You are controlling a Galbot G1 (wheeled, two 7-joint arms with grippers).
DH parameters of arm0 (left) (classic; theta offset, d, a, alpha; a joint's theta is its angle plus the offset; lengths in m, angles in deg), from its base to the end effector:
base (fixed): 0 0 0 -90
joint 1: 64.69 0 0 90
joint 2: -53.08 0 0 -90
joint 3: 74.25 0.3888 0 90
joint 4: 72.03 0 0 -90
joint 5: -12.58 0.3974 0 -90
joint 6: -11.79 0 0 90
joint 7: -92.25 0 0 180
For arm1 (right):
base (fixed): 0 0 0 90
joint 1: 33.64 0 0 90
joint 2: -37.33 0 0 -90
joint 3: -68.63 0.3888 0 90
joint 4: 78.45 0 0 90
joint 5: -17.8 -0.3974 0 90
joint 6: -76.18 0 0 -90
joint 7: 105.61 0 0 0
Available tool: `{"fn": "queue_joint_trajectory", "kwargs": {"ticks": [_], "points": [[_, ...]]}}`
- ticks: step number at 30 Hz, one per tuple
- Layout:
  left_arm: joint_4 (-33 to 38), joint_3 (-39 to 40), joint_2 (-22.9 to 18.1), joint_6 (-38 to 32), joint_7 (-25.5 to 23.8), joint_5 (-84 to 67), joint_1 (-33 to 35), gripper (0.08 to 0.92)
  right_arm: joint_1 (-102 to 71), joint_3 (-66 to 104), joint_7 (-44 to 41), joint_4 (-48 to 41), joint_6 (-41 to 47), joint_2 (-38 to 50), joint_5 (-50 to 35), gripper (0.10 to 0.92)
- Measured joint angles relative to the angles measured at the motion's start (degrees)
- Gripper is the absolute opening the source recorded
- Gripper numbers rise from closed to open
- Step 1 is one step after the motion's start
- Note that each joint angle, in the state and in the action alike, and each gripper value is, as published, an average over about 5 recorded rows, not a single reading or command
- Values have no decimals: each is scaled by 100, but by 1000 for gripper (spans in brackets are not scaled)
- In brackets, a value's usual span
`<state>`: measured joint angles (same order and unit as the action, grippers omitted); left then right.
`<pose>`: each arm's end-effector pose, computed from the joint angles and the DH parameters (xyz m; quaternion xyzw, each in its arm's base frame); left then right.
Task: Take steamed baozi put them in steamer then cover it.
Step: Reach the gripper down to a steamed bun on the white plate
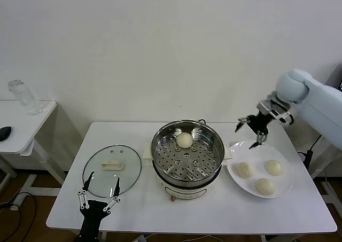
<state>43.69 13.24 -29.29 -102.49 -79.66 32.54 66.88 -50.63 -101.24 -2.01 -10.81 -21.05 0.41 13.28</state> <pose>0.1267 0.0443 -0.3962 0.0225 0.9716 0.2178 0.0899 0.6057 -0.2144 -0.1175 0.6093 -0.4935 0.5317 0.3201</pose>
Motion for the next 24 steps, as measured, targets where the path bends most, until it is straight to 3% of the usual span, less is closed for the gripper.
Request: {"fn": "queue_joint_trajectory", "kwargs": {"ticks": [24], "points": [[-25,-101,-35,-20,39,-73,-65,823,-1282,74,1253,-538,693,-140,104,823]]}}
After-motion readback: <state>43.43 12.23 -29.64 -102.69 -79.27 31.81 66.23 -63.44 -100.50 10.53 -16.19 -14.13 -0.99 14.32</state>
